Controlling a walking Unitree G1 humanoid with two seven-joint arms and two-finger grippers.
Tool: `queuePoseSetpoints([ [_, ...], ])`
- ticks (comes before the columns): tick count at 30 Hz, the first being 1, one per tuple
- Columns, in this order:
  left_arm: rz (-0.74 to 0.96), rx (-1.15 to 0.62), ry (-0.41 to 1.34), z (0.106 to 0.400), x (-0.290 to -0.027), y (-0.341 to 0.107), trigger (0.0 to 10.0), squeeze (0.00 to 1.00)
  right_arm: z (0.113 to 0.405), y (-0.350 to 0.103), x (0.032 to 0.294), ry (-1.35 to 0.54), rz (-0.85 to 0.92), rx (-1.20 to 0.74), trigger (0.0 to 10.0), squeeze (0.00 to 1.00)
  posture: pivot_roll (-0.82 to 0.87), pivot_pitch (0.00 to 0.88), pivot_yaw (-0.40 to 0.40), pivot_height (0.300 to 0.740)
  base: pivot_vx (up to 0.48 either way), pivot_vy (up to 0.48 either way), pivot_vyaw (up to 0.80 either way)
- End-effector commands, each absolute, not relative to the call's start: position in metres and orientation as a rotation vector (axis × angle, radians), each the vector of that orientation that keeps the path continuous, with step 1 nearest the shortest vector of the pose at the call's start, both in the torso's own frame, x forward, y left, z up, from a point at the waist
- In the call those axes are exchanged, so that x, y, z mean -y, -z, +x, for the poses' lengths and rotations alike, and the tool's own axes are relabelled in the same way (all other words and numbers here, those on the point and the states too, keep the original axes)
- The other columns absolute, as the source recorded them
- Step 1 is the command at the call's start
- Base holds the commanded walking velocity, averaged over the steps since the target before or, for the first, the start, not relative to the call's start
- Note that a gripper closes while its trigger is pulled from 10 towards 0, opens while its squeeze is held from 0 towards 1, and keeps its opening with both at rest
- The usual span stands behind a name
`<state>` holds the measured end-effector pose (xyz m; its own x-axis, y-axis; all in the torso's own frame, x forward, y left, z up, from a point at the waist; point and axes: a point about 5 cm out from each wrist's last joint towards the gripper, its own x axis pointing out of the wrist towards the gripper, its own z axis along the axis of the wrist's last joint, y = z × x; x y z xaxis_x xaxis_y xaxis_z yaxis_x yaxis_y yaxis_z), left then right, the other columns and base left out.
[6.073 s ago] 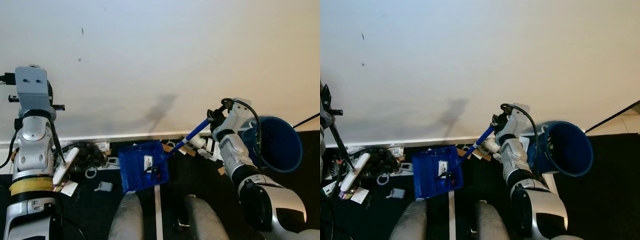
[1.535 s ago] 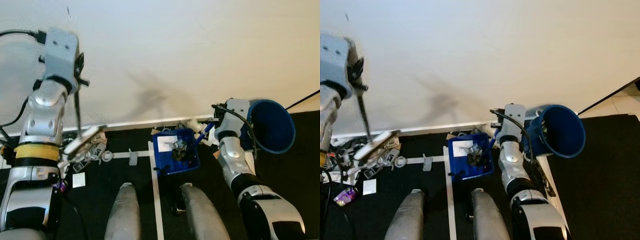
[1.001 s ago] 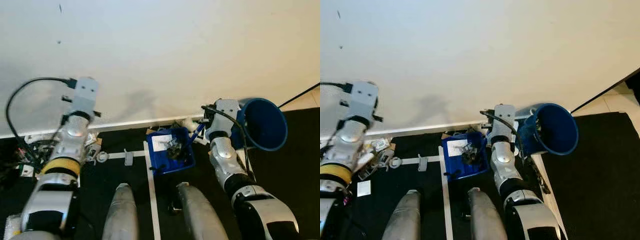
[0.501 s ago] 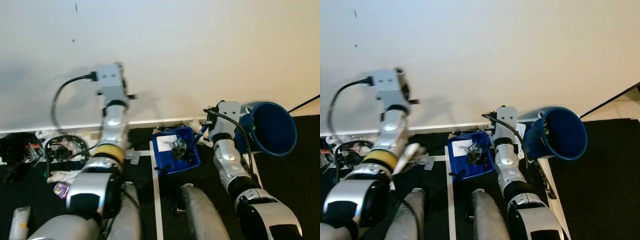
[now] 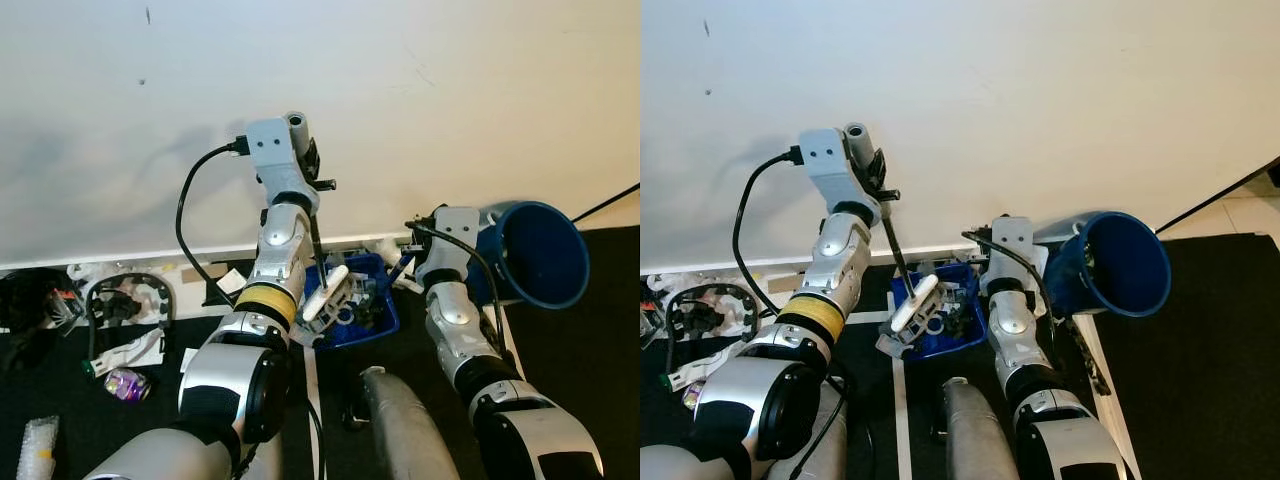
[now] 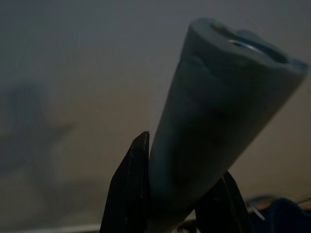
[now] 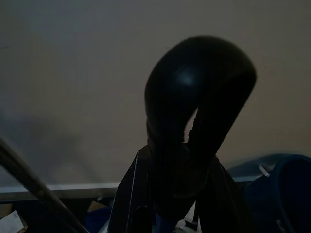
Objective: Sweep floor
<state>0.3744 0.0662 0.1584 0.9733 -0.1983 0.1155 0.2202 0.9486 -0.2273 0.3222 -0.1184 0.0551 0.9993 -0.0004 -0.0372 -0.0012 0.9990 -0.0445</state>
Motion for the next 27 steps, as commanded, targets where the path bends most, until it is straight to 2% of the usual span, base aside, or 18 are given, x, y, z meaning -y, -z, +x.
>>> queuePoseSetpoints([
  [1,-0.478,0.084,0.349,0.36,-0.01,-0.18,10.0,0.0,0.305,-0.024,0.118,-0.029,-0.068,-0.203,10.0,0.0,0.04,0.244,-0.161,0.74,0.0,0.0,0.0],
  [5,-0.483,0.112,0.327,0.366,-0.023,-0.195,10.0,0.0,0.306,-0.025,0.118,-0.029,-0.068,-0.203,10.0,0.0,0.04,0.239,-0.162,0.74,0.0,0.0,0.0],
  [9,-0.272,0.179,0.285,0.382,-0.073,-0.224,10.0,0.0,0.309,-0.027,0.118,-0.029,-0.066,-0.2,10.0,0.0,0.05,0.232,-0.163,0.74,0.0,0.0,0.0],
  [13,0.034,0.206,0.212,0.387,-0.127,-0.238,10.0,0.0,0.31,-0.028,0.117,-0.029,-0.062,-0.202,10.0,0.0,0.06,0.221,-0.163,0.74,0.0,0.0,0.0],
  [14,0.114,0.204,0.186,0.386,-0.143,-0.238,10.0,0.0,0.31,-0.028,0.116,-0.029,-0.061,-0.202,10.0,0.0,0.06,0.22,-0.163,0.74,0.0,0.0,0.0],
  [16,0.162,0.202,0.17,0.385,-0.153,-0.238,10.0,0.0,0.31,-0.028,0.116,-0.03,-0.061,-0.203,10.0,0.0,0.06,0.22,-0.163,0.74,0.0,0.0,0.0],
  [17,0.268,0.194,0.138,0.382,-0.172,-0.236,10.0,0.0,0.31,-0.028,0.115,-0.031,-0.059,-0.203,10.0,0.0,0.06,0.219,-0.162,0.74,0.0,0.0,0.0],
  [18,0.268,0.194,0.138,0.382,-0.172,-0.236,10.0,0.0,0.31,-0.028,0.115,-0.031,-0.059,-0.203,10.0,0.0,0.06,0.219,-0.162,0.74,0.0,0.0,0.0],
  [21,0.371,0.158,0.052,0.375,-0.202,-0.233,10.0,0.0,0.309,-0.027,0.114,-0.032,-0.057,-0.206,10.0,0.0,0.07,0.211,-0.156,0.74,0.0,0.0,0.0],
  [22,0.371,0.158,0.052,0.375,-0.202,-0.233,10.0,0.0,0.309,-0.027,0.114,-0.032,-0.057,-0.206,10.0,0.0,0.07,0.211,-0.156,0.74,0.0,0.0,0.0],
  [24,0.46,0.127,-0.014,0.368,-0.22,-0.229,10.0,0.0,0.308,-0.026,0.114,-0.033,-0.055,-0.209,10.0,0.0,0.08,0.211,-0.154,0.74,0.0,0.0,0.0],
  [27,0.48,0.017,-0.1,0.355,-0.235,-0.201,10.0,0.0,0.307,-0.025,0.113,-0.035,-0.052,-0.214,10.0,0.0,0.08,0.209,-0.148,0.74,0.0,0.0,0.0],
])
